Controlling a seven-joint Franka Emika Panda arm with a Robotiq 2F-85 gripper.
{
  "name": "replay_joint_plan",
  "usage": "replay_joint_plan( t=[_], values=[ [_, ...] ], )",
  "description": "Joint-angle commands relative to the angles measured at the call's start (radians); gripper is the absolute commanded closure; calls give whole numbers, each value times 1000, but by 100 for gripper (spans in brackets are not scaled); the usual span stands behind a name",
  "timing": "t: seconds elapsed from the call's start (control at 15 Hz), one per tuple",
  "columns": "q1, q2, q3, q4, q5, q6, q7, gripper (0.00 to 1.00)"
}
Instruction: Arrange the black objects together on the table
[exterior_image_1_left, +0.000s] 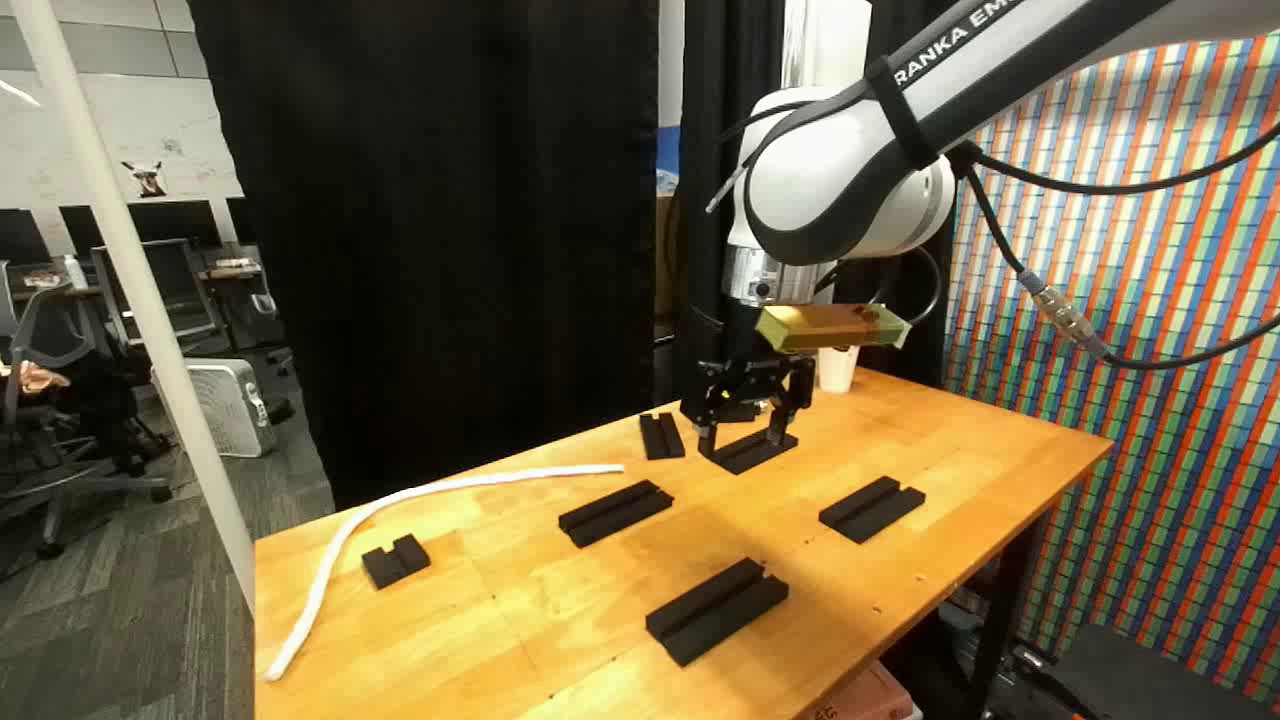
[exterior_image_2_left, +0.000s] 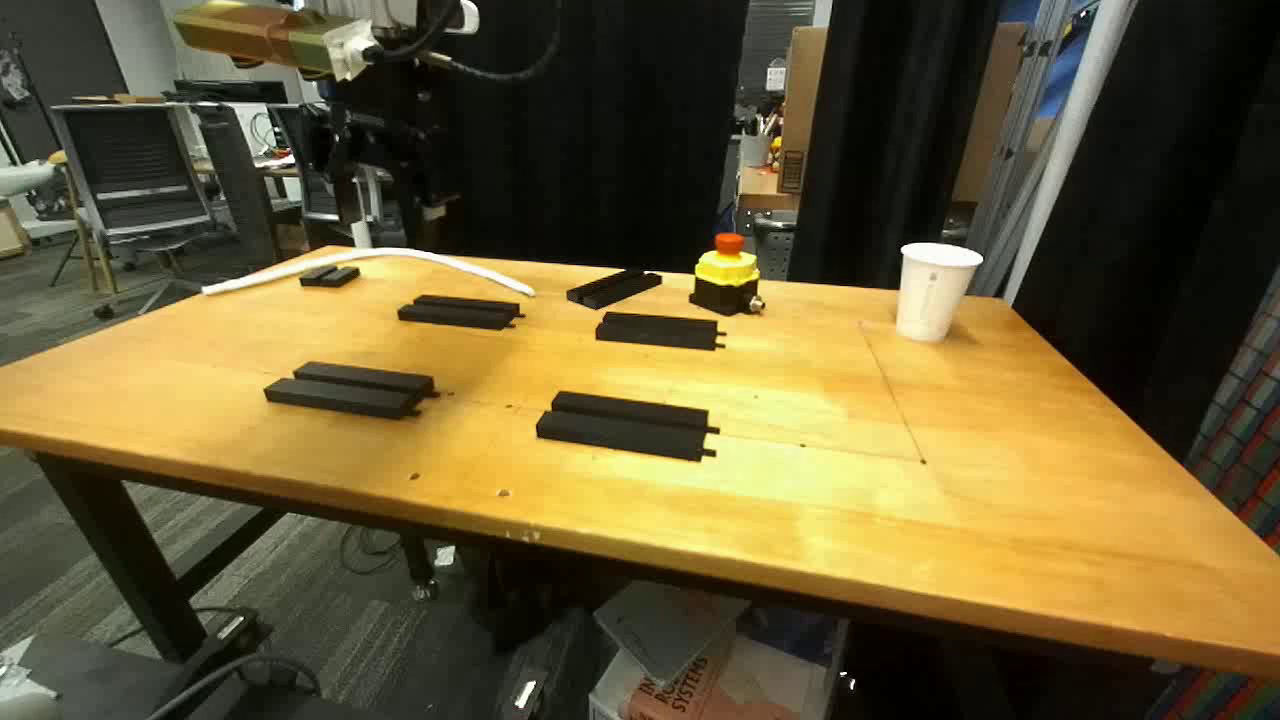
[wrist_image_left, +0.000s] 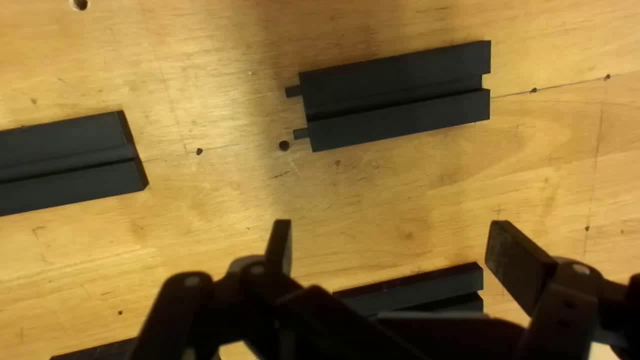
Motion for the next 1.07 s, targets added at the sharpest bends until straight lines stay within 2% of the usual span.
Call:
replay_joint_plan(
  t=[0.0, 0.53, 0.67, 1.0],
  values=[
    [5, -1, -6, 6, -2, -2, 1, 0],
    [-3, 23, -11, 38, 7, 2, 29, 0],
    [-13, 67, -13, 84, 25, 16, 104, 0],
    [-18, 222, -4, 267, 28, 2, 383, 0]
  ],
)
